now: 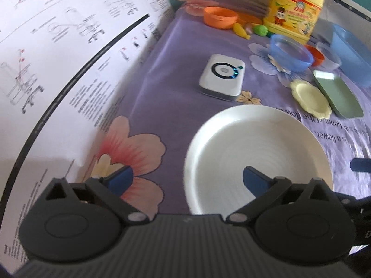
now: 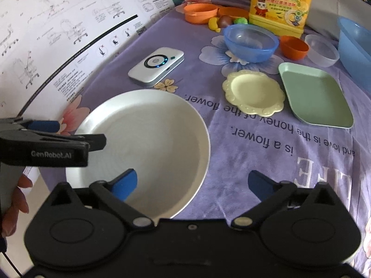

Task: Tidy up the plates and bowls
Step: 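Lower the white plate onto the cloth and open the right gripper, then move the right gripper to the green square tray and grasp its rim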

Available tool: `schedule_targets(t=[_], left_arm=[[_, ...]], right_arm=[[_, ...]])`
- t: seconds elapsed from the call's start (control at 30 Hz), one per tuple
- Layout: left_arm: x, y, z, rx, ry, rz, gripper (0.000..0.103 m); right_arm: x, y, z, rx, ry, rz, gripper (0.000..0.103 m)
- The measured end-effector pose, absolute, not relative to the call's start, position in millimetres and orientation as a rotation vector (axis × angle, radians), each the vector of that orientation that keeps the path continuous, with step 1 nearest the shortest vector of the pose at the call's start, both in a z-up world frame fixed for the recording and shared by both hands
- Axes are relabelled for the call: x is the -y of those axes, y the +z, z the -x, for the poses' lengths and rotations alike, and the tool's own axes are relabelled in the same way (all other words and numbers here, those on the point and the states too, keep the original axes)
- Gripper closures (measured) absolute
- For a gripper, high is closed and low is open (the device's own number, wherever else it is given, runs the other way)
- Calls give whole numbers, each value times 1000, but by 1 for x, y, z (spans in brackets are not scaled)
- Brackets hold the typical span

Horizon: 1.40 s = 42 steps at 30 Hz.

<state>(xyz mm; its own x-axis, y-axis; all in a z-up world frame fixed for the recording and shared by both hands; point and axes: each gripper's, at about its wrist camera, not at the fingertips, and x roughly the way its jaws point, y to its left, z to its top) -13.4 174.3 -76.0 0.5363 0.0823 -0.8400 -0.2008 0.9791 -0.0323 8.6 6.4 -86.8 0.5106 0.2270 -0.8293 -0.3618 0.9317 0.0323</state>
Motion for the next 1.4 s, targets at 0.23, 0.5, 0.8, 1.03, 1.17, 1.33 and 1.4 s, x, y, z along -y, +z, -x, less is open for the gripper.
schedule_targets(t=[0.23, 0.5, 0.8, 1.03, 1.17, 1.33, 1.4], left_arm=[[-174, -63, 17, -963, 177, 157, 0], [-149, -45, 12, -938, 138, 100, 0], [-113, -32, -6, -919, 83, 46, 0], [-76, -30, -30, -906, 20, 11, 0], [-50, -30, -49, -900, -30, -10, 0], [-19, -33, -75, -893, -80, -51, 0], [-6, -36, -87, -895, -97, -71, 0]], right_arm=[[3, -78, -4, -941, 356, 126, 0], [20, -69, 0, -888, 340, 82, 0], [68, -56, -2, -760, 247, 35, 0], [116, -56, -21, -780, 195, -25, 0], [148, -57, -33, -771, 166, -71, 0], [187, -61, -58, -764, 108, -144, 11], [201, -64, -73, -766, 96, -173, 19]])
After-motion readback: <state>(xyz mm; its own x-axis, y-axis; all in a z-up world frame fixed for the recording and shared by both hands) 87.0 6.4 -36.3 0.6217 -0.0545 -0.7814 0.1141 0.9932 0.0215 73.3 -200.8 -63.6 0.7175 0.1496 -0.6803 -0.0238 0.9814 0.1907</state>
